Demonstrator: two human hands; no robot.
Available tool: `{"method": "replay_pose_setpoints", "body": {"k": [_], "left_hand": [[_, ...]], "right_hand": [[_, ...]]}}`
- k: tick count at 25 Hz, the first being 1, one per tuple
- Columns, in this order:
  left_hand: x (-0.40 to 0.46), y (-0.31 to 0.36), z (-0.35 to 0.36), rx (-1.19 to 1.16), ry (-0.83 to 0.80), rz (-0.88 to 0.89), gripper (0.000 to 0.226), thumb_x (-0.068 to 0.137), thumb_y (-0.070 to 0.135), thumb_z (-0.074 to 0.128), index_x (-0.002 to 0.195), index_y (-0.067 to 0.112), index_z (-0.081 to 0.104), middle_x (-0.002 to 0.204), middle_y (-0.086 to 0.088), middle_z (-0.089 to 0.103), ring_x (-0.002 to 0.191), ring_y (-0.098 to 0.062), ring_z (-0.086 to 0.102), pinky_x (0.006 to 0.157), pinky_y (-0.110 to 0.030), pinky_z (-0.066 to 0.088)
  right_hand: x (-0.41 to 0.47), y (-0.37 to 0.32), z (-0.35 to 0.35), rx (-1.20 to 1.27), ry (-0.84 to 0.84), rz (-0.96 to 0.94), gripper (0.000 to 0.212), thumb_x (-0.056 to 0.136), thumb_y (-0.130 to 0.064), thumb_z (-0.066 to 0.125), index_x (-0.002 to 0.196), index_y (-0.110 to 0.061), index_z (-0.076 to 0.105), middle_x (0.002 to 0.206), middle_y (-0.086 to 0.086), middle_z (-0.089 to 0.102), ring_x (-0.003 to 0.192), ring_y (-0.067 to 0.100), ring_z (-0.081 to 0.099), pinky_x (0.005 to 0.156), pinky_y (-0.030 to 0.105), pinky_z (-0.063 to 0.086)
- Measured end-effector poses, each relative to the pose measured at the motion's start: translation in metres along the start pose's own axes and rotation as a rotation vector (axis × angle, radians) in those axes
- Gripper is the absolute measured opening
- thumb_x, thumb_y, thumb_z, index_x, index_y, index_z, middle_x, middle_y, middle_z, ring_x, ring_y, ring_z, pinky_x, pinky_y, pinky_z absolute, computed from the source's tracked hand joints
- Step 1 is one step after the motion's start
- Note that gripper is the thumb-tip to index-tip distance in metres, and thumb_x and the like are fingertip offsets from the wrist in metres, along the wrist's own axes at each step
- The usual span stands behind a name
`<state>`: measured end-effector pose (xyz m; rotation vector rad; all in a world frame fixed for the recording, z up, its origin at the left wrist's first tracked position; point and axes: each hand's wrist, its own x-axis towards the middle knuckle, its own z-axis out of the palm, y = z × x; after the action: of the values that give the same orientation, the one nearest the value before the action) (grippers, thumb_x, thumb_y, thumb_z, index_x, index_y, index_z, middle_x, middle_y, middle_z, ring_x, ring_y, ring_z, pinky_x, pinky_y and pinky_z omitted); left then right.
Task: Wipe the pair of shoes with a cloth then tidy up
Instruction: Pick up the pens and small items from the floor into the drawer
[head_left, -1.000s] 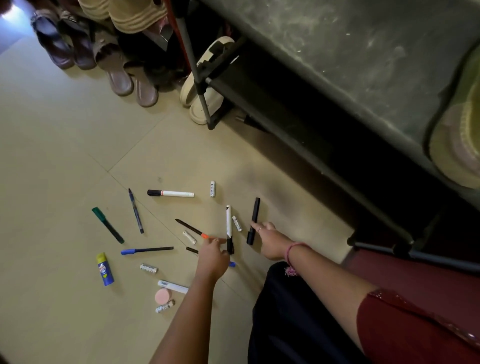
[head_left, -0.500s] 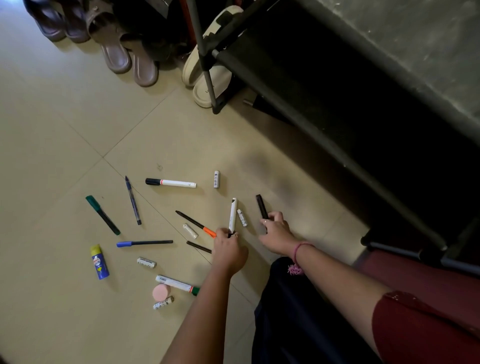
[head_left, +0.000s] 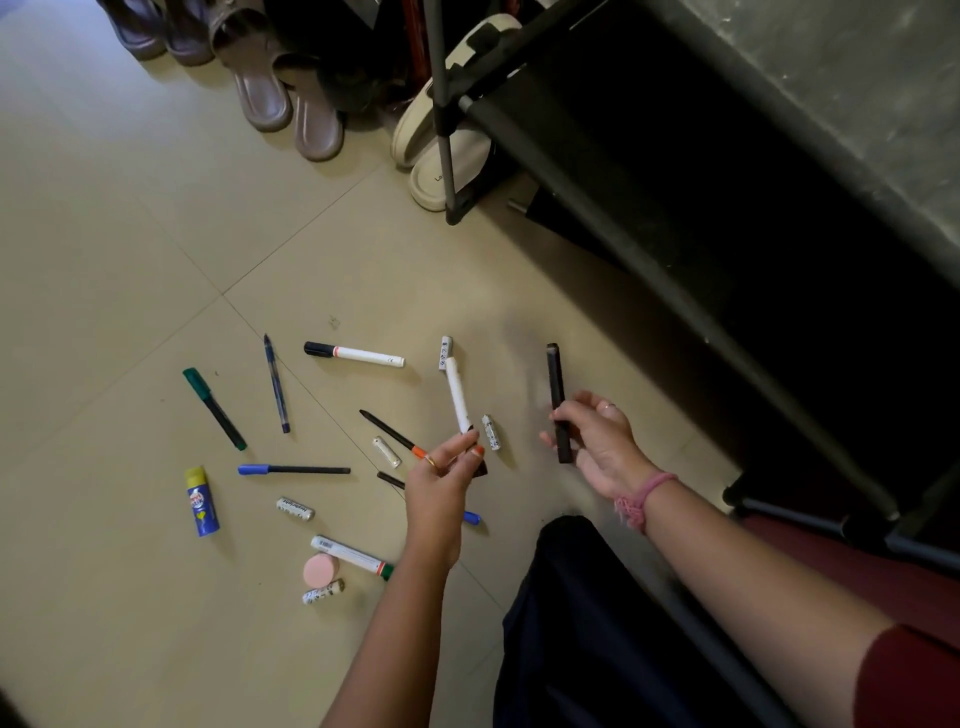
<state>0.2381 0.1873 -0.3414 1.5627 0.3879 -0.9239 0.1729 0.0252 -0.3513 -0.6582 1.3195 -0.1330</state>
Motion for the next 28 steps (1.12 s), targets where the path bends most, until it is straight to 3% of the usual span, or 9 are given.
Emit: {"method": "replay_pose_setpoints", "body": {"k": [4,6,8,12,15,18,21,24,28], "left_hand": [[-0.019,0.014,0.019,-0.238,-0.142,-0.073,0.019,0.087,-0.005,0.061,0.104,0.002,0.066,0.097,-0.009,0.073,0.09,-0.017,0.069,0.085,-0.028,0.057],[-0.022,0.018,0.028,-0.184,-0.187,-0.081,0.016,0.086,-0.003,0.064,0.1,0.005,0.064,0.101,-0.012,0.072,0.095,-0.022,0.068,0.09,-0.034,0.055],[-0.02,0.021,0.031,-0.055,-0.237,-0.078,0.015,0.087,0.003,0.066,0.101,0.008,0.063,0.106,-0.014,0.071,0.1,-0.026,0.068,0.092,-0.038,0.055],[0.015,0.029,0.01,0.538,-0.23,0.09,0.021,0.089,0.028,0.068,0.105,0.016,0.063,0.108,-0.005,0.068,0.102,-0.02,0.065,0.09,-0.031,0.052],[0.077,0.046,-0.028,1.156,-0.036,0.422,0.032,0.094,0.017,0.057,0.124,0.005,0.054,0.129,-0.013,0.05,0.12,-0.026,0.05,0.098,-0.028,0.038],[0.122,0.071,-0.052,1.641,-0.027,0.391,0.048,0.097,0.009,0.037,0.144,-0.002,0.031,0.158,-0.017,0.012,0.146,-0.033,0.013,0.116,-0.048,0.017],[0.138,0.081,-0.054,1.913,-0.153,0.271,0.055,0.099,0.015,0.026,0.151,0.003,0.014,0.161,-0.01,-0.01,0.148,-0.027,-0.012,0.117,-0.059,-0.003],[0.142,0.076,-0.05,1.983,-0.179,0.226,0.058,0.099,0.018,0.023,0.153,0.005,0.004,0.161,-0.012,-0.006,0.149,-0.03,-0.007,0.113,-0.061,-0.007],[0.146,0.073,-0.058,2.068,-0.086,0.436,0.045,0.098,0.011,0.034,0.143,0.005,0.033,0.145,-0.011,0.037,0.138,-0.03,0.03,0.116,-0.052,0.016]], "right_hand": [[-0.012,-0.011,0.019,-0.114,-0.145,0.109,0.003,0.088,-0.016,0.056,0.088,-0.014,0.058,0.079,0.002,0.061,0.068,0.012,0.052,0.059,0.025,0.04],[-0.014,-0.014,0.025,-0.185,-0.251,0.142,0.027,0.084,-0.038,0.066,0.092,-0.013,0.066,0.081,0.002,0.067,0.069,0.013,0.061,0.066,0.028,0.047],[-0.014,-0.015,0.031,-0.248,-0.276,0.123,0.029,0.082,-0.039,0.069,0.089,-0.011,0.069,0.088,0.004,0.069,0.068,0.013,0.065,0.071,0.032,0.052],[-0.007,-0.016,0.032,-0.276,-0.204,0.052,0.019,0.086,-0.034,0.066,0.086,-0.015,0.067,0.091,0.002,0.068,0.076,0.011,0.057,0.075,0.029,0.048],[0.001,-0.018,0.022,-0.262,-0.143,0.009,0.019,0.087,-0.031,0.066,0.091,-0.013,0.064,0.081,-0.005,0.069,0.076,0.009,0.054,0.071,0.024,0.044],[0.006,-0.016,0.006,-0.226,-0.094,0.006,0.02,0.087,-0.029,0.066,0.098,-0.013,0.062,0.08,-0.002,0.07,0.072,0.01,0.055,0.07,0.024,0.045],[0.007,-0.016,-0.006,-0.224,-0.065,0.015,0.02,0.088,-0.027,0.065,0.103,-0.014,0.06,0.081,0.0,0.069,0.069,0.009,0.053,0.067,0.022,0.044],[0.007,-0.019,-0.013,-0.213,-0.063,0.015,0.021,0.088,-0.026,0.064,0.105,-0.013,0.06,0.081,0.0,0.069,0.069,0.009,0.053,0.069,0.023,0.044],[0.008,-0.016,-0.015,-0.204,-0.057,0.011,0.023,0.088,-0.026,0.065,0.106,-0.013,0.059,0.078,-0.001,0.07,0.065,0.009,0.052,0.067,0.022,0.043]]}}
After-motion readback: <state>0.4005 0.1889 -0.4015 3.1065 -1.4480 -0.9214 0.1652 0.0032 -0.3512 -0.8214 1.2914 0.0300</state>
